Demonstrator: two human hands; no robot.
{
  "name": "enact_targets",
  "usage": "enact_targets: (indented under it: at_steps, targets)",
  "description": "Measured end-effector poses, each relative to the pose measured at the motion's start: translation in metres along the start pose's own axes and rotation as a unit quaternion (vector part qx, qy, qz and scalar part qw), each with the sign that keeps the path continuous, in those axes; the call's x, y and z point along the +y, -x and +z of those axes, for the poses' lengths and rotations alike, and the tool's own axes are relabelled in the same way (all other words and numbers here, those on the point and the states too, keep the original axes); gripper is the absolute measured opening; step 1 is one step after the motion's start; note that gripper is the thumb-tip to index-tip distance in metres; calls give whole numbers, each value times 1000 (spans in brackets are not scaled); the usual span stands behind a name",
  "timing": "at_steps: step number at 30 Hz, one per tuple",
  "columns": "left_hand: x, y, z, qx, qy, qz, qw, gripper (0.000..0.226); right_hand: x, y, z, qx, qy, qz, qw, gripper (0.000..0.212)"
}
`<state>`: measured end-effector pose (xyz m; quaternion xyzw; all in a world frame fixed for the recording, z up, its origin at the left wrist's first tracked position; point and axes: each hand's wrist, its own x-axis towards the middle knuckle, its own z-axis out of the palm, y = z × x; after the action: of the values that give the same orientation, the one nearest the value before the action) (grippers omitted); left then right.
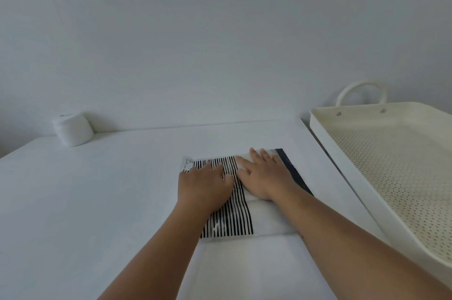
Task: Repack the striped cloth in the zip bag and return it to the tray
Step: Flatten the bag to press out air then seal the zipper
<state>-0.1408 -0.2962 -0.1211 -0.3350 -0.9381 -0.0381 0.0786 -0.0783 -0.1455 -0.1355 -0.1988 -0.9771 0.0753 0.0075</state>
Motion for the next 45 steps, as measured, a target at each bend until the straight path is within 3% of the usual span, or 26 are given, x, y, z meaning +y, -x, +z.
enact_targets:
  at_steps: [4, 9, 11, 14, 17, 21, 31, 40, 45]
  targets:
    - [-2, -2, -1, -19, -2, -9, 1000, 57, 13, 2, -2, 3, 1, 36, 999, 60]
    - [-2, 2, -14, -11, 4, 21, 1000, 50, 53, 14, -25, 16, 60, 114, 991, 60]
    - [0, 0, -28, 45, 11, 44, 998, 45, 56, 17, -42, 48, 71, 100, 991, 59]
    - [11, 6, -45, 104, 25, 82, 991, 36, 34, 27, -61, 65, -8, 34, 997, 56]
    - [23, 31, -43, 83, 51, 95, 991, 38, 4, 51, -59, 65, -79, -19, 995, 55]
    - [30, 66, -18, 25, 37, 88, 995, 50, -21, 79, -33, 50, -86, -56, 994, 53]
    - [30, 81, -1, -53, 14, 39, 998, 62, 3, 95, 0, 9, -27, 2, 1000, 60]
    - [13, 79, -2, -48, -43, -15, 998, 84, 22, 110, 1, 16, -25, 30, 999, 68]
    - [14, 82, -10, -22, -46, -10, 999, 76, 19, 121, -2, 5, -18, 26, 999, 69]
